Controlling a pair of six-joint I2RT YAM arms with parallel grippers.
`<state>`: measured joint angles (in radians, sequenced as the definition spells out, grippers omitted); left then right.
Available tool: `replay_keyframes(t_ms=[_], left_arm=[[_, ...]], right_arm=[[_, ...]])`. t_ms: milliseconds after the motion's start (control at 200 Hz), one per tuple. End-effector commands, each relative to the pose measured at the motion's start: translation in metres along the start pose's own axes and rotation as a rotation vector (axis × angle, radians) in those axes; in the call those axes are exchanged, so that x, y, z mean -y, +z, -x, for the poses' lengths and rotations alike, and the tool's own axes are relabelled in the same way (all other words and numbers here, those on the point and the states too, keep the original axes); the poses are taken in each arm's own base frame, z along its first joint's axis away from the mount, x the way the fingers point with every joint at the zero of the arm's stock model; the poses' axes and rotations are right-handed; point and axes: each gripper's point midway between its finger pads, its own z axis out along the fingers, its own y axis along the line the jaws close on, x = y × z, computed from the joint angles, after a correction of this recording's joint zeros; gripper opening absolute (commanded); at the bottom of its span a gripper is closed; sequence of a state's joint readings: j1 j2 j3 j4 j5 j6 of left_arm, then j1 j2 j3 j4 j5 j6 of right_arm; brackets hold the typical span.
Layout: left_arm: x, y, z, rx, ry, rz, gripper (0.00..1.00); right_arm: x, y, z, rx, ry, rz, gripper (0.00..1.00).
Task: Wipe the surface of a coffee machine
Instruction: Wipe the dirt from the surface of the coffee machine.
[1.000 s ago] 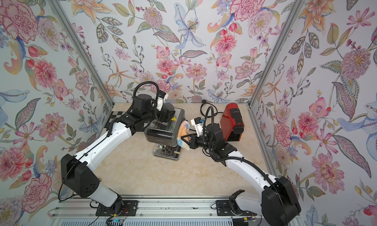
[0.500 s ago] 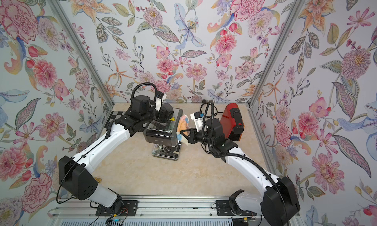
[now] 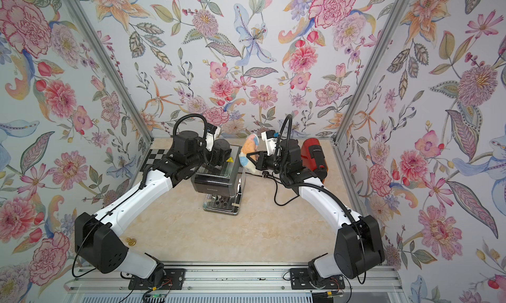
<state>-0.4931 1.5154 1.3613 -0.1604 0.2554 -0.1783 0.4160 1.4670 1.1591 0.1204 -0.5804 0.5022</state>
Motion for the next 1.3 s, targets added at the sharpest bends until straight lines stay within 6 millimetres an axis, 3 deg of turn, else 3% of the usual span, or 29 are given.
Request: replay_keyframes(t_ms=[0,160,290,570,745,876,1136,1291], left_arm=[[0.010,-0.004,-0.045,-0.149,0.012,-0.055,0.48],[0.005,-0.001,-0.046,-0.160,0.005,-0.029,0.48],[0.001,0.003,-0.046,-0.159,-0.019,-0.008,0.48],[0.000,0.006,-0.049,-0.161,-0.032,-0.004,0.48],[0.001,0.006,-0.049,-0.156,-0.035,-0.010,0.48],[0.001,0.005,-0.049,-0.158,-0.032,-0.008,0.48],[0.000,0.004,-0.049,-0.158,-0.034,-0.002,0.48],[0.000,0.003,-0.050,-0.158,-0.034,0.001,0.48]], right_arm=[[0.001,0.002,0.030,0.068,-0.033,0.022,0.00],[0.013,0.009,0.039,0.085,-0.003,0.035,0.00],[0.027,0.027,0.021,0.036,0.042,0.052,0.00],[0.063,0.064,-0.054,-0.093,0.152,0.053,0.00],[0.090,0.077,-0.105,-0.159,0.216,0.013,0.00],[0.100,0.085,-0.142,-0.223,0.241,-0.010,0.00],[0.113,0.094,-0.188,-0.321,0.222,-0.092,0.00],[0.104,0.096,-0.204,-0.373,0.205,-0.097,0.00]])
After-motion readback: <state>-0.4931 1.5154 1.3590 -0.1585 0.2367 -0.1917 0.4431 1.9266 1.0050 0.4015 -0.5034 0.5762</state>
